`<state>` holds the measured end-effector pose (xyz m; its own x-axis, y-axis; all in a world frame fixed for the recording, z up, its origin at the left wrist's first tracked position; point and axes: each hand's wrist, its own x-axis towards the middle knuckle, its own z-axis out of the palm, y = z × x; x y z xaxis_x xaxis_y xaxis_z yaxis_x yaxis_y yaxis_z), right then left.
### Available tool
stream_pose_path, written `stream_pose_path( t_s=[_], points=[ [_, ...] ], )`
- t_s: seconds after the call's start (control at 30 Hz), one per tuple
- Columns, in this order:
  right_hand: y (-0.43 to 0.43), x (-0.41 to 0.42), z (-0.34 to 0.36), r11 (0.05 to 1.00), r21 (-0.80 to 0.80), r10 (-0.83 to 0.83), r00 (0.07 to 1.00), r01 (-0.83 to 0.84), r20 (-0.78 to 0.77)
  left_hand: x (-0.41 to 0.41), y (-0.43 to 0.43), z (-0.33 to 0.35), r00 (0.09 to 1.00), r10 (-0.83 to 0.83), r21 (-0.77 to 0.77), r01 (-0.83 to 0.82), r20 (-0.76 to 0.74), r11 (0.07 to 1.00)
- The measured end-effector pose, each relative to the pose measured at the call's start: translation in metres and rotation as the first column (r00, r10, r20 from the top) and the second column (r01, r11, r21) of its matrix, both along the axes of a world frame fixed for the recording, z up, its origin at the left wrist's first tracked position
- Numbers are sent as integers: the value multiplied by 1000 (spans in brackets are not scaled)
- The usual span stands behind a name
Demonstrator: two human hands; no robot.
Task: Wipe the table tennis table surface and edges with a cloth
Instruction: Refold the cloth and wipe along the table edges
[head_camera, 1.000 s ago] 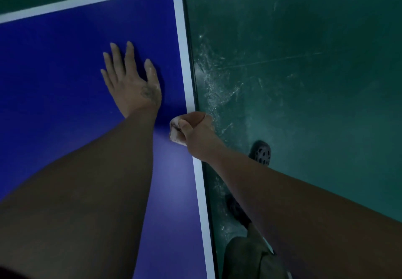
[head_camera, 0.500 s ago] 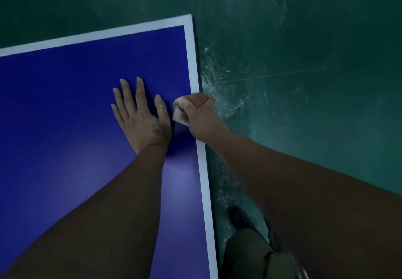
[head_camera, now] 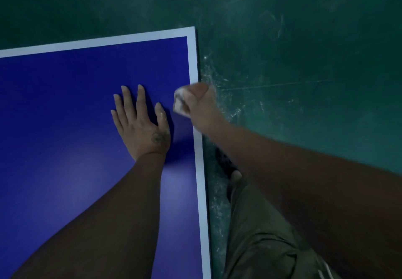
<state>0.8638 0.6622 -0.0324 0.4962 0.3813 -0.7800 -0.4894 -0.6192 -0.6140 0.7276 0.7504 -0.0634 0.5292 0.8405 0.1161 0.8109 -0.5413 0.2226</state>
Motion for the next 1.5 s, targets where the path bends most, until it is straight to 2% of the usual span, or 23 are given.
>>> stream_pose_path(
  t_s=[0.1,0.23,0.37,0.53,0.6,0.7,0.8,0.9,0.97,1.13,1.23,1.3,1.4,1.5],
  points=[
    [-29,-42,-3,999,-39,7,998,-10,-68,1,0,0,1000,6,-5,-6,3,1000],
    [-21,-33,-8,995,-94,23,995,-32,-93,3,-2,3,1000,9,-18,-9,6,1000],
    [9,8,-7,998,-47,28,999,-29,-21,4,-2,5,1000,8,-27,-8,4,1000],
    [59,64,-5,992,48,-116,993,115,30,4,-1,4,1000,11,-20,-11,7,1000],
    [55,61,1,977,95,-200,974,190,109,3,0,4,1000,11,-34,-11,4,999],
    [26,28,4,973,90,-227,948,212,224,1,0,4,1000,3,-49,-2,5,999],
    [10,12,3,985,68,-168,978,161,127,1,2,3,1000,10,-53,-10,-1,999],
    [26,37,0,992,61,-108,994,107,13,1,3,0,1000,10,-49,-10,10,999],
    [49,65,-1,993,40,-109,994,108,22,1,4,-1,1000,13,-49,-13,8,999],
    [75,100,3,990,9,-137,968,138,210,1,5,-1,1000,7,-62,-9,-18,998],
    [51,85,9,992,18,-126,983,125,135,0,5,1,999,16,-71,-18,-37,997],
    [40,72,9,995,-42,-90,996,91,24,0,5,1,999,17,-79,-21,-48,997],
    [52,74,5,989,-83,-135,983,125,-127,-2,3,3,998,16,-105,-22,-56,994],
    [78,102,10,980,6,-198,980,198,-9,0,3,4,998,11,-125,-17,-55,992]
  ],
)
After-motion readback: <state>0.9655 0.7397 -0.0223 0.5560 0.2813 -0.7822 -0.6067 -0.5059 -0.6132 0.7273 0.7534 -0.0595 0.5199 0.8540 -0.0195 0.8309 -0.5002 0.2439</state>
